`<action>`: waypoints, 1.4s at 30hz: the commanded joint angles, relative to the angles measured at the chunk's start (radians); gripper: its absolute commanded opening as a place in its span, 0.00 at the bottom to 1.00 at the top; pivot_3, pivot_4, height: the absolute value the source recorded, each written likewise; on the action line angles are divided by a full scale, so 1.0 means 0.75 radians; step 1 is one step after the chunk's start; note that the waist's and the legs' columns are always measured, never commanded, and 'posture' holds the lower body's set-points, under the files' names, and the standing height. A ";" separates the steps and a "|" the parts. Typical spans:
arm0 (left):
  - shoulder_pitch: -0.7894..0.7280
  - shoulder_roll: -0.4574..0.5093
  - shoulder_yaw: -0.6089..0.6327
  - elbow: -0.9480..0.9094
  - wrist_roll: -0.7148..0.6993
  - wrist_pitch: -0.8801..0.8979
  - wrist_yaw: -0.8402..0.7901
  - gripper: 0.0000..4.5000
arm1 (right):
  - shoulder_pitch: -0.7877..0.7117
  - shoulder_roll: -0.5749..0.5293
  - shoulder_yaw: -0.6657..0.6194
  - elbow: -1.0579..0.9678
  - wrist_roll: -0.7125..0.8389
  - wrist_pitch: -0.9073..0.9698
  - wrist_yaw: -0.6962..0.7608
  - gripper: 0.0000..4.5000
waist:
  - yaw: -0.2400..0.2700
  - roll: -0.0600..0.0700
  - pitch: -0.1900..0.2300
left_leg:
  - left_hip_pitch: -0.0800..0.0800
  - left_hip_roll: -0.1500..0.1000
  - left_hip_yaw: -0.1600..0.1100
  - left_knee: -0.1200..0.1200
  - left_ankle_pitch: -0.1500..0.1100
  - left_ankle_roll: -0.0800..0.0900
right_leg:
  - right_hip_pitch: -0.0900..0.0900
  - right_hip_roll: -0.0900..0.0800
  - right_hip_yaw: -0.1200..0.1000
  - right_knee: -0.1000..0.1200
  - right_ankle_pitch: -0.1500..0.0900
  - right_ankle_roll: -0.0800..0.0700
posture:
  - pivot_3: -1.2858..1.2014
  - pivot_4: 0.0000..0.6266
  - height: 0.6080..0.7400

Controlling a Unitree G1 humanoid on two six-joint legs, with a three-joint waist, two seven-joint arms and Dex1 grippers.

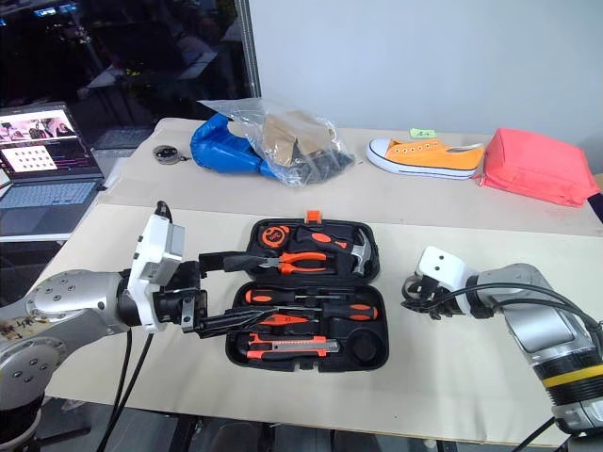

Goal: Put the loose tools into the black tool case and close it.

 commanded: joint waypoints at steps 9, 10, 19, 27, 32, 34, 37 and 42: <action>0.075 0.027 0.017 -0.058 -0.001 -0.033 0.033 0.94 | 0.109 -0.193 -0.322 -0.514 0.364 0.251 0.214 0.01 | -0.002 0.000 0.001 | -0.001 0.001 -0.002 0.000 0.000 0.000 | -0.002 0.000 0.001 0.002 0.000 0.000 | 0.52 0.24 1.00; 0.097 0.033 0.023 -0.059 0.008 -0.040 0.023 0.94 | 0.120 -0.190 -0.324 -0.606 0.422 0.300 0.217 0.01 | -0.005 0.000 0.001 | -0.001 0.001 -0.003 0.000 0.000 0.000 | -0.002 0.000 0.001 0.002 0.000 0.000 | 0.52 0.24 1.00; 0.243 0.086 0.074 -0.066 0.013 -0.095 -0.074 0.94 | 0.180 -0.147 -0.034 -0.901 0.343 0.322 0.107 0.01 | 0.003 0.000 0.001 | 0.000 0.002 -0.001 0.002 0.000 -0.001 | -0.003 0.000 0.000 0.003 0.001 -0.001 | 0.52 0.24 1.00; 0.377 0.189 0.216 -0.106 -0.080 -0.093 -0.198 0.94 | 0.184 -0.162 0.108 -0.875 0.232 0.317 0.101 0.01 | -0.002 0.000 0.001 | 0.000 0.003 0.000 0.000 0.000 -0.001 | -0.005 0.001 0.000 0.003 0.000 -0.003 | 0.52 0.24 1.00; 0.455 0.241 0.308 -0.108 -0.110 -0.101 -0.282 0.94 | 0.179 -0.152 0.153 -0.857 0.199 0.294 0.121 0.01 | 0.001 0.000 0.001 | -0.001 0.003 0.001 -0.001 0.000 -0.001 | -0.006 0.002 0.000 0.003 0.000 -0.004 | 0.52 0.24 1.00; 0.475 0.256 0.333 -0.102 -0.109 -0.108 -0.319 0.94 | 0.180 -0.143 0.171 -0.864 0.193 0.296 0.121 0.01 | 0.004 0.000 0.001 | -0.001 0.003 0.001 -0.001 0.000 -0.001 | -0.006 0.001 0.000 0.003 0.000 -0.004 | 0.52 0.24 1.00; 0.496 0.275 0.350 -0.095 -0.095 -0.122 -0.373 0.94 | 0.154 -0.117 0.188 -0.846 0.194 0.300 0.124 0.01 | 0.004 -0.001 0.001 | -0.001 0.003 0.002 -0.001 0.000 -0.001 | -0.006 0.000 -0.001 0.003 0.000 -0.004 | 0.52 0.24 1.00; 0.505 0.273 0.342 -0.063 -0.053 -0.146 -0.380 0.94 | 0.123 -0.091 0.087 -0.865 0.293 0.304 0.148 0.37 | 0.000 -0.001 0.001 | 0.000 0.004 0.003 -0.001 0.000 -0.001 | -0.007 0.002 -0.001 0.004 -0.001 -0.005 | 0.52 0.24 1.00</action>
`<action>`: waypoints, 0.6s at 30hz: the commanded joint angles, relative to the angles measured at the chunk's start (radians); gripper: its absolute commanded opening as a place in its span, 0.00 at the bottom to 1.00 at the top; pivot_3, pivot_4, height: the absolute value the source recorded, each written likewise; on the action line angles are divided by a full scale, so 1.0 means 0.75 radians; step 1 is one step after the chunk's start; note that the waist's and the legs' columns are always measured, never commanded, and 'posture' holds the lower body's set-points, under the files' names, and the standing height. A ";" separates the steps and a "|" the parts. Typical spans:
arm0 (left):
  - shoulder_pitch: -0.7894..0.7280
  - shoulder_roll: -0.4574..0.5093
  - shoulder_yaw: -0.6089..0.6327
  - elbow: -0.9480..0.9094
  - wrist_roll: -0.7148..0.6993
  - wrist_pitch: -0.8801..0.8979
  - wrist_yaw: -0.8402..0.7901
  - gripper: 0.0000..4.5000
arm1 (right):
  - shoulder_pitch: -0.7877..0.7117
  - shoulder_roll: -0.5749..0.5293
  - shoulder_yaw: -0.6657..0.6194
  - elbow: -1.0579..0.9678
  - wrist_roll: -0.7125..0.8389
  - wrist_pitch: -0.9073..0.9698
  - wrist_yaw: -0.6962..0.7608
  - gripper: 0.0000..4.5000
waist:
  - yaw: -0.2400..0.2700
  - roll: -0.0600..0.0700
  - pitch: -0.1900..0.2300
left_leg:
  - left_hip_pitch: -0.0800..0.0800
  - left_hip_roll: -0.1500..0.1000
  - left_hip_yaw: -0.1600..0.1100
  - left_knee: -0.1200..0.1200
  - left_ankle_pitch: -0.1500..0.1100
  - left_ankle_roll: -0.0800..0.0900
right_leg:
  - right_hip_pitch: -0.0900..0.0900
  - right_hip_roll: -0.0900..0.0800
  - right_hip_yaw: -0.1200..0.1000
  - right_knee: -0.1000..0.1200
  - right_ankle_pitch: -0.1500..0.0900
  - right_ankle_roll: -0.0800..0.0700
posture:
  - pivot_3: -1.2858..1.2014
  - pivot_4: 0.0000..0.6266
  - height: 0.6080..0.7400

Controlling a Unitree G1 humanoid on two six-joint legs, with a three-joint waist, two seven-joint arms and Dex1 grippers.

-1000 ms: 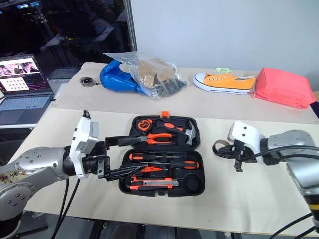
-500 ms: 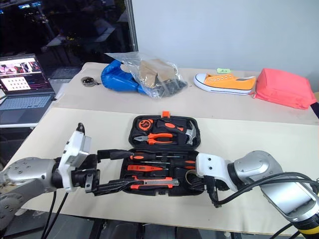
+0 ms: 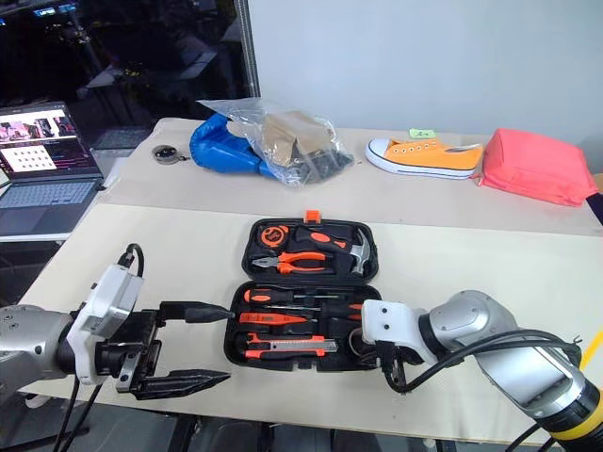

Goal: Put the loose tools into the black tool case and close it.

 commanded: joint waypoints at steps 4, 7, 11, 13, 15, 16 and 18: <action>-0.016 -0.037 0.005 0.043 0.011 -0.011 0.098 0.94 | -0.036 0.055 -0.275 -0.061 0.317 0.099 0.035 0.37 | 0.003 0.000 0.000 | -0.001 0.000 -0.001 0.000 0.000 0.000 | 0.000 0.000 0.000 0.000 0.000 0.000 | 0.52 0.24 1.00; -0.100 -0.125 -0.025 0.151 -0.018 0.040 0.317 0.94 | -0.114 0.162 -0.401 -0.001 0.439 0.146 -0.063 0.37 | 0.001 -0.001 0.000 | -0.001 0.001 -0.003 0.000 0.000 0.000 | 0.001 0.000 0.000 0.000 0.000 0.000 | 0.52 0.24 1.00; -0.394 -0.242 -0.168 0.388 0.117 0.185 0.687 0.94 | -0.328 0.349 -0.430 0.253 0.442 0.338 -0.326 0.37 | 0.002 -0.003 0.000 | 0.000 0.000 -0.005 0.004 0.002 0.002 | 0.002 0.004 0.000 0.001 0.006 -0.001 | 0.52 0.24 1.00; -0.584 -0.285 -0.248 0.568 0.158 0.319 0.823 0.94 | -0.434 0.389 -0.364 0.443 0.318 0.385 -0.459 0.37 | 0.005 -0.003 0.001 | 0.002 0.001 -0.006 0.005 0.002 0.002 | 0.005 0.005 0.000 0.001 0.007 -0.002 | 0.52 0.24 1.00; -0.750 -0.350 -0.291 0.745 0.173 0.435 0.899 0.94 | -0.514 0.405 -0.323 0.597 0.259 0.433 -0.512 0.37 | 0.007 -0.003 0.001 | 0.001 -0.002 -0.006 0.005 0.005 0.005 | 0.003 0.005 0.000 0.001 0.011 -0.001 | 0.52 0.24 1.00; -0.820 -0.376 -0.314 0.827 0.201 0.466 0.914 0.94 | -0.550 0.416 -0.310 0.662 0.247 0.466 -0.527 0.37 | 0.006 -0.004 0.001 | -0.001 -0.003 -0.006 0.005 0.008 0.008 | 0.001 0.005 -0.001 0.001 0.011 -0.001 | 0.52 0.24 1.00; -0.955 -0.442 -0.339 1.007 0.254 0.500 0.935 0.94 | -0.607 0.431 -0.274 0.782 0.225 0.506 -0.523 0.37 | 0.004 -0.003 0.001 | -0.003 -0.004 -0.005 0.004 0.009 0.008 | -0.001 0.005 0.000 0.001 0.013 -0.001 | 0.52 0.24 1.00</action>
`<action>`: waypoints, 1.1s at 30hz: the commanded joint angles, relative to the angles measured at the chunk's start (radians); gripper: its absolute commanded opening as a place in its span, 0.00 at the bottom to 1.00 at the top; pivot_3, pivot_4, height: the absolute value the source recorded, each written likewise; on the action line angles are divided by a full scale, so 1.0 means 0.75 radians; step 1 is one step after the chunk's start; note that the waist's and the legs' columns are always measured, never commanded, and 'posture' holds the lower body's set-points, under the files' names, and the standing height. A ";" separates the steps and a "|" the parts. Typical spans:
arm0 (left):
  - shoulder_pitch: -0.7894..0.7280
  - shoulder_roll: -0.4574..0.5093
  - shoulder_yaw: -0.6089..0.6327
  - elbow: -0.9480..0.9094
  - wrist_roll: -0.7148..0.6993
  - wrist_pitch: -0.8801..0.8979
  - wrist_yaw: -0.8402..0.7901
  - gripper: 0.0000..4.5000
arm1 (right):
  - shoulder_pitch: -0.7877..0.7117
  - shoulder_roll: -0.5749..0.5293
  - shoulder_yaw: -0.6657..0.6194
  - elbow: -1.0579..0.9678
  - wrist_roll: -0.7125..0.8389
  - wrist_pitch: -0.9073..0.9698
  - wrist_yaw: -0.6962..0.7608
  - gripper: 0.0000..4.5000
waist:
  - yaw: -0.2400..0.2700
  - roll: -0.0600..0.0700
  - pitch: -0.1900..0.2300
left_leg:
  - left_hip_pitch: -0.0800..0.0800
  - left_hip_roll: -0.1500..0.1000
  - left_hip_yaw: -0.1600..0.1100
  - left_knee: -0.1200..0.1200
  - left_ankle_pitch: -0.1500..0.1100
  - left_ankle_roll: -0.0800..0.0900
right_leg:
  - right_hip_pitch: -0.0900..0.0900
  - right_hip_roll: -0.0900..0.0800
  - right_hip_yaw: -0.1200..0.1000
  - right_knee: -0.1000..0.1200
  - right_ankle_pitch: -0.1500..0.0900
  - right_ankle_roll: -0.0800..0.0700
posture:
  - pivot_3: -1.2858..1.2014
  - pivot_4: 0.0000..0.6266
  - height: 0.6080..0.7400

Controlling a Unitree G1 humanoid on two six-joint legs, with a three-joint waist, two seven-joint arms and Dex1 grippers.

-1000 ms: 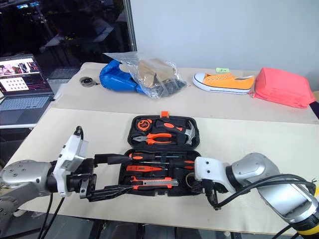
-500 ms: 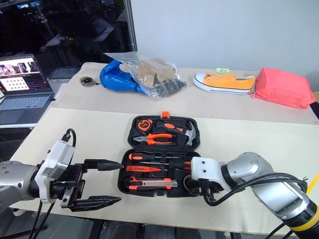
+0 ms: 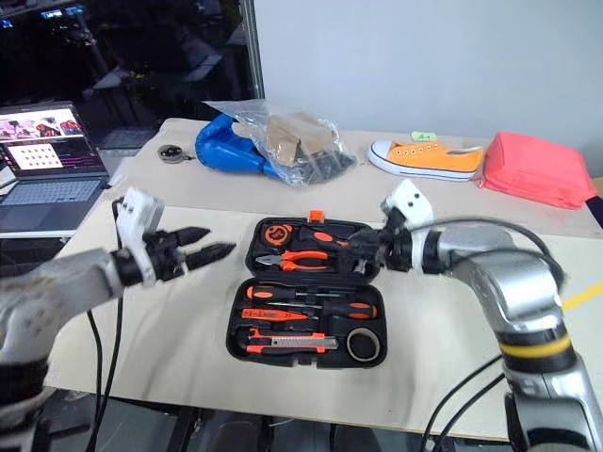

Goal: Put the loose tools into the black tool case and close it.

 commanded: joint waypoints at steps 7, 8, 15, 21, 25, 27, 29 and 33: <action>-0.377 -0.170 -0.138 0.640 0.257 0.058 -0.064 0.94 | -0.251 0.096 0.049 0.434 -0.119 0.159 -0.103 0.37 | -0.017 0.000 0.000 | -0.012 0.000 -0.001 -0.007 0.000 -0.001 | -0.015 0.000 0.001 0.001 -0.001 -0.001 | 0.52 0.24 1.00; -0.390 -0.181 -0.152 0.670 0.274 0.060 -0.088 0.94 | -0.261 0.097 0.048 0.448 -0.123 0.167 -0.106 0.37 | -0.015 0.000 0.000 | -0.013 0.000 -0.001 -0.007 0.000 -0.001 | -0.016 0.000 0.000 0.001 -0.001 -0.001 | 0.52 0.24 1.00; -0.436 -0.247 -0.183 0.821 0.379 0.055 -0.180 0.82 | -0.280 0.106 0.079 0.507 -0.125 0.274 -0.073 0.38 | -0.003 0.001 0.000 | -0.022 -0.002 0.000 -0.006 0.003 -0.005 | -0.023 -0.004 -0.002 0.001 -0.001 -0.001 | 0.52 0.24 1.00; -0.472 -0.309 -0.176 0.871 0.417 0.056 -0.244 0.40 | -0.279 0.095 0.069 0.554 -0.139 0.286 -0.076 0.06 | -0.006 0.001 0.000 | -0.017 -0.004 -0.002 -0.004 0.004 -0.006 | -0.021 -0.004 -0.002 0.011 -0.001 0.000 | 0.52 0.24 1.00; -0.500 -0.347 -0.157 0.918 0.453 0.040 -0.258 0.10 | -0.264 0.114 0.024 0.542 -0.129 0.261 -0.100 0.00 | -0.005 0.001 0.000 | -0.015 -0.006 -0.005 -0.004 0.006 -0.008 | -0.020 -0.004 -0.002 0.013 -0.001 0.000 | 0.52 0.24 1.00; -0.521 -0.361 -0.155 0.950 0.482 0.014 -0.263 0.01 | -0.262 0.154 -0.034 0.540 -0.117 0.208 -0.128 0.00 | -0.005 0.001 -0.001 | -0.015 -0.007 -0.006 -0.004 0.007 -0.008 | -0.019 -0.004 -0.002 0.013 -0.001 0.000 | 0.52 0.24 1.00; -0.555 -0.371 -0.178 1.007 0.540 -0.057 -0.285 0.01 | -0.274 0.189 -0.067 0.556 -0.121 0.157 -0.150 0.00 | -0.006 0.001 -0.001 | -0.014 -0.008 -0.007 -0.004 0.007 -0.008 | -0.016 -0.005 -0.002 0.014 0.000 0.000 | 0.52 0.24 1.00; -0.684 -0.405 -0.216 1.203 0.678 -0.300 -0.339 0.01 | -0.315 0.257 -0.085 0.626 -0.160 0.021 -0.186 0.00 | -0.010 0.001 0.000 | -0.004 -0.011 -0.008 -0.005 0.013 -0.008 | -0.009 -0.006 -0.002 0.015 0.001 0.001 | 0.52 0.24 1.00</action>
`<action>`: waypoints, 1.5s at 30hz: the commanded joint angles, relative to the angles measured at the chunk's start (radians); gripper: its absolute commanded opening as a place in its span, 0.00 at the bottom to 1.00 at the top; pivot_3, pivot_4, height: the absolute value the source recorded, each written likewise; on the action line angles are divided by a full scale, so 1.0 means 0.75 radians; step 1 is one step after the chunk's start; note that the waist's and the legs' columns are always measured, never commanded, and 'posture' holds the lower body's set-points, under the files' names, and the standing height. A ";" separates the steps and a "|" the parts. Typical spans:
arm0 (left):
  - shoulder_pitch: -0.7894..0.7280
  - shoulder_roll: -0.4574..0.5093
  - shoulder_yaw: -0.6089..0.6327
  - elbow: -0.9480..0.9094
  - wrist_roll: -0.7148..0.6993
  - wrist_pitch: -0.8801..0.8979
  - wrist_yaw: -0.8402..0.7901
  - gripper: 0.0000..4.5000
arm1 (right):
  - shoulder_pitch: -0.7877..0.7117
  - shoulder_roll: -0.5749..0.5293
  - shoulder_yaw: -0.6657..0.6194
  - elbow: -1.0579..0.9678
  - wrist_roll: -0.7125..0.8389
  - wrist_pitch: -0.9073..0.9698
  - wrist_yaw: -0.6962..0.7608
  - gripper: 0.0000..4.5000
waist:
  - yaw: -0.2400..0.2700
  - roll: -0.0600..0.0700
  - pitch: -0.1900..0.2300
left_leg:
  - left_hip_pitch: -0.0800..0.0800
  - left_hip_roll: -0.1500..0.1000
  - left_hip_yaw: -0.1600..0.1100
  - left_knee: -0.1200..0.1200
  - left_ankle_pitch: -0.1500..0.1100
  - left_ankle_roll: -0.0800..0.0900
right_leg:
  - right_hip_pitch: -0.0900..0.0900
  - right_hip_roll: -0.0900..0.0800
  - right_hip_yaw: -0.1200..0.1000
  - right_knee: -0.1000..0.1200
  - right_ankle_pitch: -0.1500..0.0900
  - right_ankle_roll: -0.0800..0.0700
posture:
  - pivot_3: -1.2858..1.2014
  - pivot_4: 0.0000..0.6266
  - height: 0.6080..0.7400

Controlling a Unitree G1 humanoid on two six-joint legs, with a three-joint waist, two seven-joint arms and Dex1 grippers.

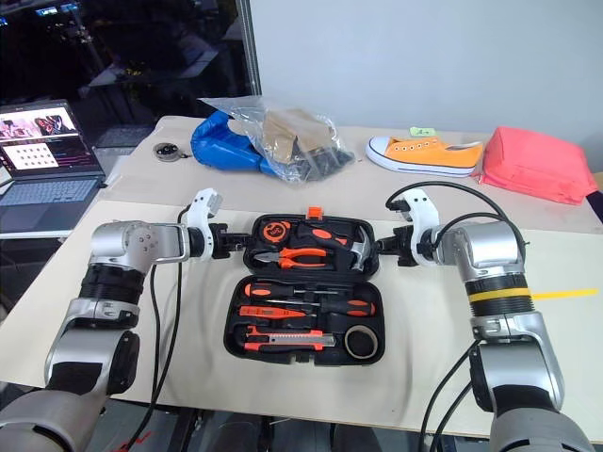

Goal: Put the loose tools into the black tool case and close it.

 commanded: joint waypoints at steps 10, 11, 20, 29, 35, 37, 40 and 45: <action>-0.267 -0.078 -0.071 0.381 0.359 -0.877 -0.189 0.01 | -0.108 0.132 -0.085 0.094 -0.104 -0.543 -0.049 0.00 | -0.037 0.000 0.001 | -0.015 -0.002 -0.002 -0.004 0.006 -0.001 | -0.013 0.000 0.001 -0.004 0.005 0.001 | 0.52 0.24 1.00; -0.235 -0.073 -0.072 0.327 0.364 -0.914 -0.213 0.01 | -0.072 0.144 -0.121 0.037 -0.074 -0.589 -0.034 0.00 | -0.036 0.000 0.001 | -0.020 -0.001 -0.002 -0.005 0.006 -0.001 | -0.018 0.000 0.001 -0.002 0.005 0.001 | 0.52 0.24 1.00; 0.233 0.070 -0.095 -0.372 0.389 -1.173 -0.396 0.01 | 0.418 0.161 -0.202 -0.600 0.106 -0.820 0.191 0.00 | -0.022 0.001 0.000 | -0.035 0.000 -0.001 -0.020 0.009 -0.008 | -0.041 -0.004 -0.001 0.005 0.005 0.002 | 0.52 0.24 1.00; 0.476 0.189 -0.060 -0.609 0.421 -1.303 -0.481 0.01 | 0.687 0.075 -0.174 -0.842 0.057 -0.971 0.270 0.00 | -0.005 0.000 0.002 | -0.014 -0.002 0.000 -0.013 0.010 0.001 | -0.017 -0.003 -0.001 -0.003 0.006 -0.001 | 0.52 0.24 1.00; 0.625 0.298 0.040 -0.755 0.363 -1.274 -0.520 0.01 | 0.856 -0.073 -0.155 -0.920 -0.043 -1.157 0.367 0.00 | -0.004 0.000 0.002 | 0.007 0.000 0.000 -0.014 0.011 0.002 | 0.003 -0.001 -0.001 -0.006 0.002 0.006 | 0.52 0.24 1.00; 0.709 0.360 0.095 -0.821 0.311 -1.211 -0.560 0.08 | 0.927 -0.135 -0.149 -0.928 -0.090 -1.235 0.401 0.00 | -0.008 0.000 0.002 | 0.006 0.000 0.000 -0.015 0.011 0.002 | 0.003 -0.001 -0.001 -0.006 0.003 0.003 | 0.52 0.24 1.00; 0.875 0.484 0.222 -0.898 0.207 -1.111 -0.655 0.31 | 1.043 -0.219 -0.161 -0.914 -0.168 -1.389 0.437 0.00 | -0.016 -0.001 0.002 | 0.006 0.001 0.000 -0.015 0.008 0.001 | 0.003 -0.001 -0.001 -0.007 0.004 -0.001 | 0.52 0.24 1.00; 1.081 0.648 0.462 -0.992 -0.007 -0.898 -0.780 0.68 | 1.210 -0.345 -0.228 -0.954 -0.184 -1.541 0.500 0.00 | -0.004 -0.002 0.002 | 0.006 0.001 -0.001 -0.016 0.005 -0.001 | 0.005 -0.004 -0.002 -0.009 -0.001 -0.001 | 0.52 0.24 1.00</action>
